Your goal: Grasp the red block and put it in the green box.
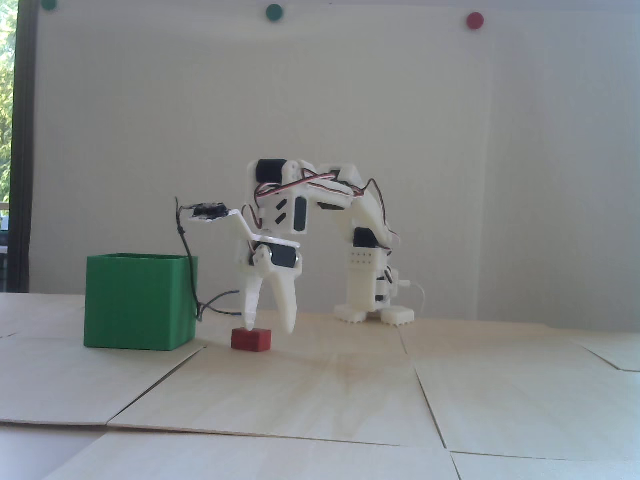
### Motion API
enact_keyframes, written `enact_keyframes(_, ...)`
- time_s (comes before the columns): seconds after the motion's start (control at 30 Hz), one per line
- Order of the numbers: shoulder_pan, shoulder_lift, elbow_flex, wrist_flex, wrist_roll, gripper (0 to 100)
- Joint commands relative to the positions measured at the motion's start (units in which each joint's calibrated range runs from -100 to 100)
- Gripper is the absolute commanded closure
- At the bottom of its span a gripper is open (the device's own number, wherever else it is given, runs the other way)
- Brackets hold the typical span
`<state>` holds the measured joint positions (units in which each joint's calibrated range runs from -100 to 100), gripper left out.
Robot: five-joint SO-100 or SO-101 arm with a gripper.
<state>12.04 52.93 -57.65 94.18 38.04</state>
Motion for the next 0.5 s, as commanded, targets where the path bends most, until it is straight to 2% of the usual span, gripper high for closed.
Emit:
enact_keyframes(0.0,1.51,-1.96,-6.76,5.49,1.31,65)
enact_keyframes(0.47,3.04,-2.04,-8.63,5.32,1.73,65)
